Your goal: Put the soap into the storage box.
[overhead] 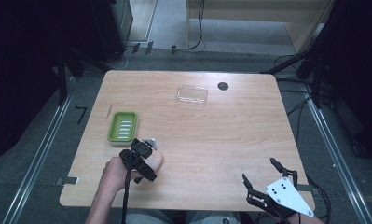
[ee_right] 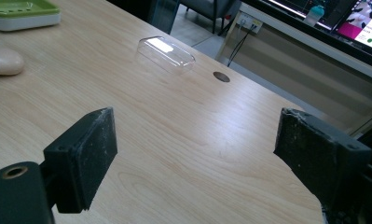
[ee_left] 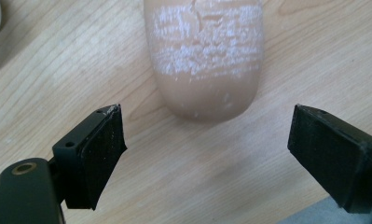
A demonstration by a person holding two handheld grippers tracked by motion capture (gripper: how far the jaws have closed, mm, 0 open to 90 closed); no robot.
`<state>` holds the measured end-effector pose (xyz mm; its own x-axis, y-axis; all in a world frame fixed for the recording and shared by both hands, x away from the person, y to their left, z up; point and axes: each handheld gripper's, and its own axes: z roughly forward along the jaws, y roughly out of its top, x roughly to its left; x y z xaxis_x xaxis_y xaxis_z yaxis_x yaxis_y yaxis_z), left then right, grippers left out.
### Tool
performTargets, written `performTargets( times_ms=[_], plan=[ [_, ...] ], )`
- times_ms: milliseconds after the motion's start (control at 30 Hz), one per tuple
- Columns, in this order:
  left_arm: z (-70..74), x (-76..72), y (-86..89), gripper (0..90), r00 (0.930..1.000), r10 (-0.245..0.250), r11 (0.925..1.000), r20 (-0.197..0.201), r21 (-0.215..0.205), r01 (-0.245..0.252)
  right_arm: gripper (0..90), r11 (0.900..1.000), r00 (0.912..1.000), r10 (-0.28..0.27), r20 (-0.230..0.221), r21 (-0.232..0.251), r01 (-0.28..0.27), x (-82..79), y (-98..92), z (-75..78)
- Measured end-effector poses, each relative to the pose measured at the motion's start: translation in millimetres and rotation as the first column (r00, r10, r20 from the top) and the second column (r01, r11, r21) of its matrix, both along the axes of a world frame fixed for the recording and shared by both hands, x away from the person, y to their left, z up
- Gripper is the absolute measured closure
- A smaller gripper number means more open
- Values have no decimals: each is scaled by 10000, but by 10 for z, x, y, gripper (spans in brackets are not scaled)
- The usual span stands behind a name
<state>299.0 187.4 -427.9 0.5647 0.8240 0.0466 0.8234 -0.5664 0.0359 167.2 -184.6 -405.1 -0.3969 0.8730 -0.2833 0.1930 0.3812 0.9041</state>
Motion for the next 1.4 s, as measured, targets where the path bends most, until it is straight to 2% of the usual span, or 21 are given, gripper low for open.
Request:
performTargets(
  times_ms=[400, 600, 900, 1000, 1067, 1267, 1400],
  plan=[
    [-70, 130, -93, 69, 9997, 4, 10000, -228, -40, -4, 133, 10000, 10000, -19, 3, 34, 19, -1, -5, 0],
    [-130, 203, -143, 41, 9995, 16, 10000, -326, 78, -13, 133, 10000, 10000, -25, -4, 54, 26, 0, -7, 0],
    [-212, 274, -196, 30, 9990, 331, 9989, -300, 332, -321, 133, 9999, 10000, -69, -19, 75, 69, -4, -10, 0],
    [-227, 301, -223, 59, 9992, 313, 9989, -269, 344, -303, 133, 9999, 10000, -78, -21, 79, 78, -3, -9, -1],
    [-219, 316, -232, 129, 9992, 401, 9988, -3, 266, -400, 133, 9999, 10000, -69, -22, 73, 69, -4, -8, -1],
    [-262, 329, -243, 161, 9985, 506, 9981, -190, 366, -499, 133, 9999, 10000, -80, -21, 85, 80, -3, -13, -1],
    [-265, 329, -231, 262, 9985, 485, 9983, -264, 350, -475, 133, 9999, 10000, -87, -7, 97, 87, -3, -16, -1]
  ],
)
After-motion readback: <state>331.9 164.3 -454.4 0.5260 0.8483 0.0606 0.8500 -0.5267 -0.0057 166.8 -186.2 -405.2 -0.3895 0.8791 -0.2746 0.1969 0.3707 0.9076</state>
